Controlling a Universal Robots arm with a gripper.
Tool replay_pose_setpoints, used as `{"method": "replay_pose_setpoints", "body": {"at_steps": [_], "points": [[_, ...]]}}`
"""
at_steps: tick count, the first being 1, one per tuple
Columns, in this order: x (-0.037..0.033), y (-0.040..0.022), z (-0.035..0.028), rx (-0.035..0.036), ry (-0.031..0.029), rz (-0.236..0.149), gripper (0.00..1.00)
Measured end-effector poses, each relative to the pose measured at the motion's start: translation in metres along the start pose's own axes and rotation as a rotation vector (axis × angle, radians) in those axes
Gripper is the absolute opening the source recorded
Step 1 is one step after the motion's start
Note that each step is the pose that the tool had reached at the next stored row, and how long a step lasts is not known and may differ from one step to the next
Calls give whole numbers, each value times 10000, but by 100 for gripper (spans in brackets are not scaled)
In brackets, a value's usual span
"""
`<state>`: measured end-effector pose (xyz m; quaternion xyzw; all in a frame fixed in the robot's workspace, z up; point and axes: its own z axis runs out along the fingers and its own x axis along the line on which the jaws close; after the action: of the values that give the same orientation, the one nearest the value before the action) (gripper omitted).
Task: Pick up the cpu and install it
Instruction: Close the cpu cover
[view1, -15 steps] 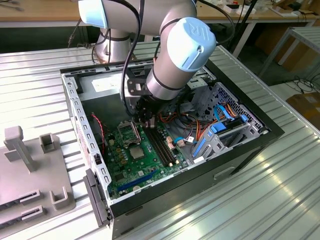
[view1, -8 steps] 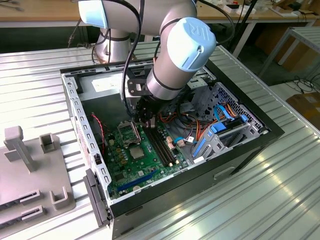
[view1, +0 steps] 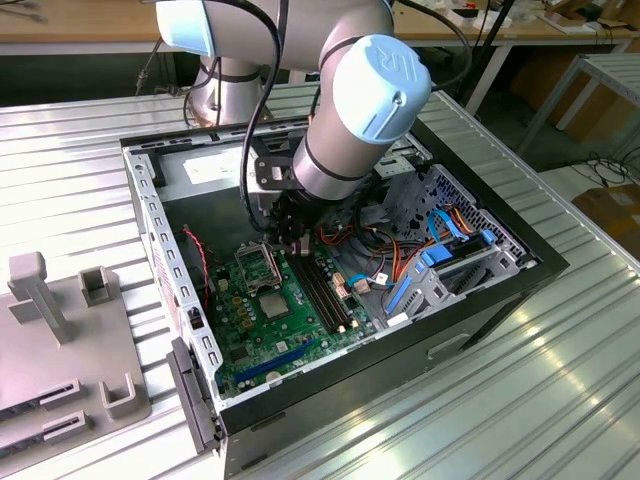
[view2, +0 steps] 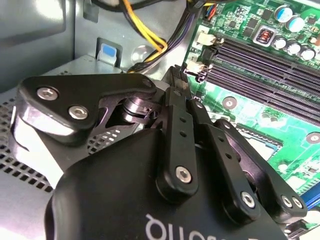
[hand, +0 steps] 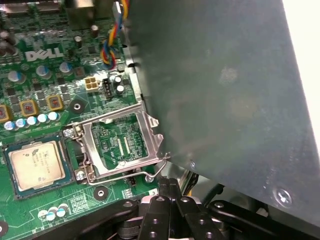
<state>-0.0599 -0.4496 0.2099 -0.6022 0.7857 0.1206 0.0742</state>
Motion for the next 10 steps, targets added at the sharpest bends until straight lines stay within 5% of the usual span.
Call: {"method": "replay_pose_setpoints", "body": {"at_steps": [2, 10], "points": [[0, -1, 1, 89, -36, 325, 11], [2, 4, 5, 89, -34, 325, 11]]}}
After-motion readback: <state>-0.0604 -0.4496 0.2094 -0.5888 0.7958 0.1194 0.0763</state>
